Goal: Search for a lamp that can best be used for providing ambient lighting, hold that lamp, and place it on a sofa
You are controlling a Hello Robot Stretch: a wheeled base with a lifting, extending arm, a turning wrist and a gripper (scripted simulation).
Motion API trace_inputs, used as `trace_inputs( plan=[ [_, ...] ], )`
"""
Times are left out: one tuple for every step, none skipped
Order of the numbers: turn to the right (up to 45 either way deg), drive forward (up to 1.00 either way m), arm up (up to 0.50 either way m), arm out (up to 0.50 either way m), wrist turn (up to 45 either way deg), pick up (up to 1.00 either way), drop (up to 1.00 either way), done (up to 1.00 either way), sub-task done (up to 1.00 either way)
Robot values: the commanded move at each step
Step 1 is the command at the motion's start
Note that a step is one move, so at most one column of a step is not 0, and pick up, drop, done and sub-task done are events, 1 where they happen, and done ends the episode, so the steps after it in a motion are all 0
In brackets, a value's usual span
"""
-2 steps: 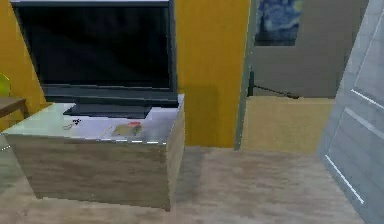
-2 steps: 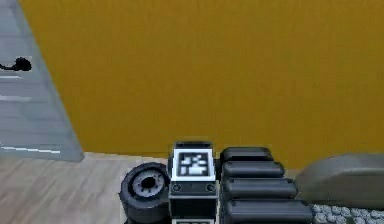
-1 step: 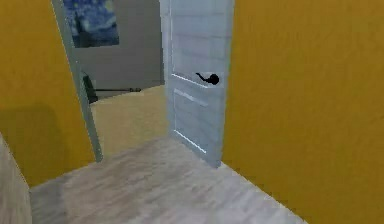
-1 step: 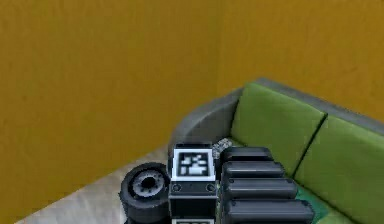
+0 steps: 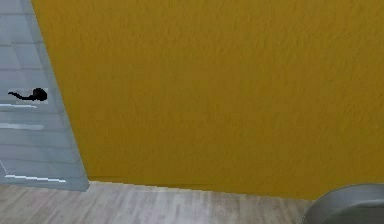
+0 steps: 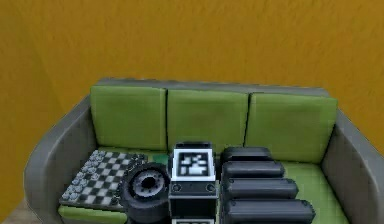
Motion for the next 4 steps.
trace_inputs(
  plan=[
    [0.0,0.00,0.00,0.48,0.0,0.00,0.00,0.00,0.00],
    [0.0,0.00,0.00,0.00,45.0,0.00,0.00,0.00,0.00],
    [0.0,0.00,0.00,0.00,45.0,0.00,0.00,0.00,0.00],
    [0.0,0.00,0.00,0.00,45.0,0.00,0.00,0.00,0.00]
  ],
)
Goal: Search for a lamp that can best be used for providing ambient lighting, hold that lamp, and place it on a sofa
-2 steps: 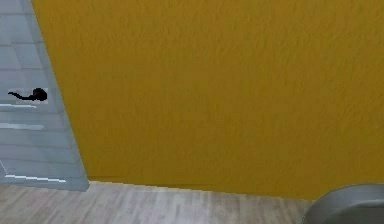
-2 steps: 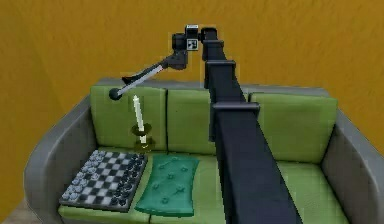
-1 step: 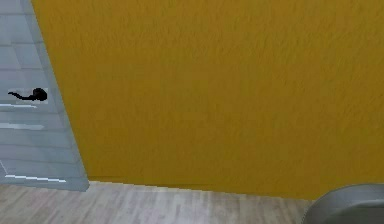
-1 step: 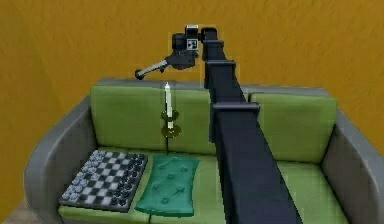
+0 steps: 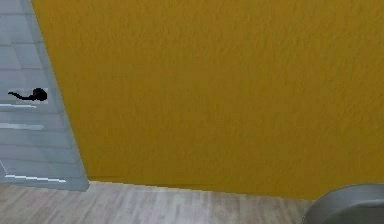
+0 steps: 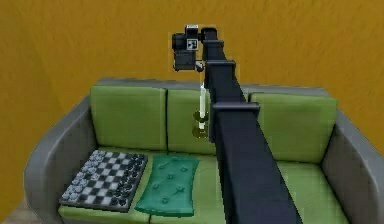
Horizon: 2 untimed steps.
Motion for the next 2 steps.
trace_inputs(
  plan=[
    [0.0,0.00,-0.44,0.00,0.0,0.00,0.00,0.00,0.00],
    [0.0,0.00,-0.32,0.00,0.0,0.00,0.00,0.00,0.00]
  ],
)
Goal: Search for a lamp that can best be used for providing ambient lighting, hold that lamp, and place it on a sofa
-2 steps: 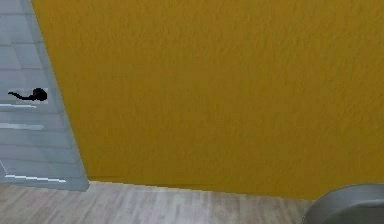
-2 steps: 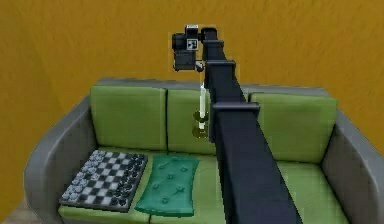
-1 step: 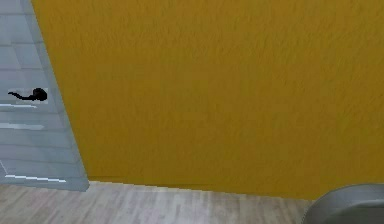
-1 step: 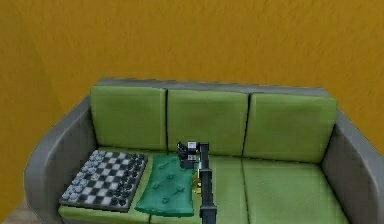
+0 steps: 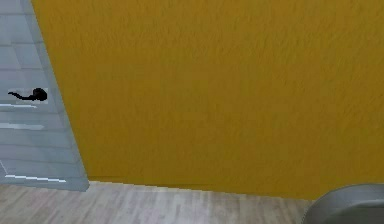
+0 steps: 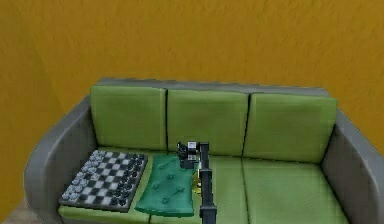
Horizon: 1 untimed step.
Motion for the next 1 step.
trace_inputs(
  plan=[
    [0.0,0.00,0.00,0.00,0.0,0.00,1.00,0.00,0.00]
  ],
)
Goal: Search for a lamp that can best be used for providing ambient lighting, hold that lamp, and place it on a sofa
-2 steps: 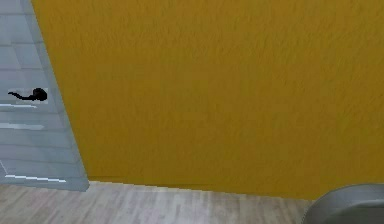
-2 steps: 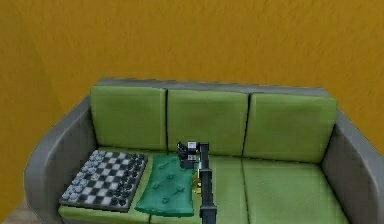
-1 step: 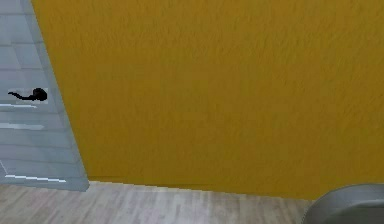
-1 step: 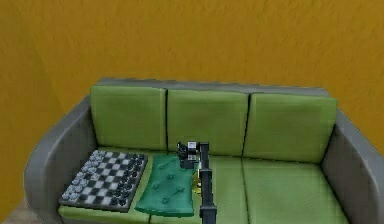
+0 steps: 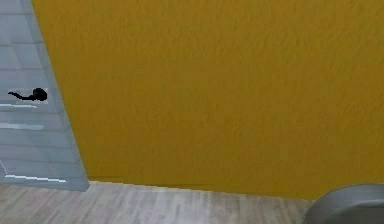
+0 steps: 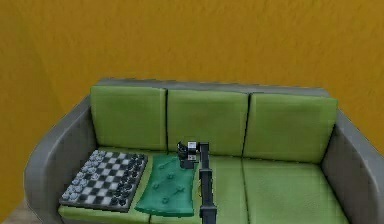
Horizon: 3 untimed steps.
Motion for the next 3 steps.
trace_inputs(
  plan=[
    [0.0,0.00,0.10,0.00,0.0,0.00,0.00,0.00,0.00],
    [0.0,0.00,0.00,-0.08,0.0,0.00,0.00,0.00,0.00],
    [0.0,0.00,0.00,0.00,0.0,0.00,0.00,1.00,0.00]
  ],
)
